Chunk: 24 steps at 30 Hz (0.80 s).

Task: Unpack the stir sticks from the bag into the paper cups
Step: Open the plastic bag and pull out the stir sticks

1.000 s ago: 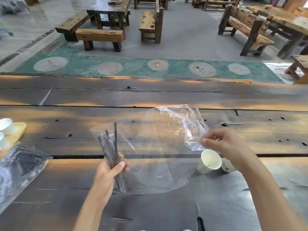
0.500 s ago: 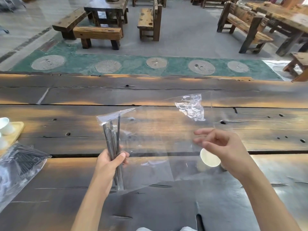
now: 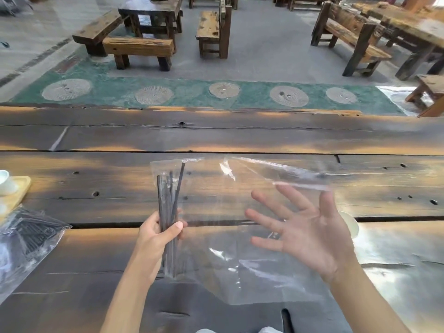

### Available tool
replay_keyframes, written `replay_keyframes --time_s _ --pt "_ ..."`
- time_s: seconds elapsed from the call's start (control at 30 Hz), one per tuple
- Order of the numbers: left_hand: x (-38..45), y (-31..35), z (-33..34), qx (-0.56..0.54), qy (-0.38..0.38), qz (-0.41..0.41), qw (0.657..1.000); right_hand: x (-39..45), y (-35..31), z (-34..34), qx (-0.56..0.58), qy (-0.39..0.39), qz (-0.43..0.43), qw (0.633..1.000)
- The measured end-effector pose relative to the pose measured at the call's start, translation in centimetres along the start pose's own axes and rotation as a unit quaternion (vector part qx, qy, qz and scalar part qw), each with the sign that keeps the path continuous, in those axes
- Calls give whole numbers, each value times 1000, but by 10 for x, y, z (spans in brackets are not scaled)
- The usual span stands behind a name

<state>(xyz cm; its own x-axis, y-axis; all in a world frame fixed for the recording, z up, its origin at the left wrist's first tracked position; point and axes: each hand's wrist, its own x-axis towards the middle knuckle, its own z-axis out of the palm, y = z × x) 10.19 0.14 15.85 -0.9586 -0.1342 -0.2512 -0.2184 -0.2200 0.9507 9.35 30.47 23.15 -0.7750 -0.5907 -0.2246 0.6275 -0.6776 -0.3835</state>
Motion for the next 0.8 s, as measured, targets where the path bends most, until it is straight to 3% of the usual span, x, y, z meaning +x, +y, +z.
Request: replay_keyframes --time_s 0.17,0.33,0.4,0.5,0.63,0.73,0.8 --pt "-2 1 -3 8 -6 -4 1000 5 19 0 -31 -37 28 998" --pt "-5 6 -1 26 -41 5 999 16 31 5 -124 7 96 988" --pt "-6 10 0 34 -54 5 998 22 37 6 -126 -9 80 989" --pt "-6 14 2 24 -69 4 997 22 36 4 -121 25 104 987" --pt "-7 17 -1 18 -67 17 997 21 35 22 -160 -10 87 983" --pt "-7 21 1 -13 -64 -2 998 25 35 20 -214 -82 94 969" --pt "-7 23 0 -29 -62 -21 997 28 38 20 -243 -36 109 963"
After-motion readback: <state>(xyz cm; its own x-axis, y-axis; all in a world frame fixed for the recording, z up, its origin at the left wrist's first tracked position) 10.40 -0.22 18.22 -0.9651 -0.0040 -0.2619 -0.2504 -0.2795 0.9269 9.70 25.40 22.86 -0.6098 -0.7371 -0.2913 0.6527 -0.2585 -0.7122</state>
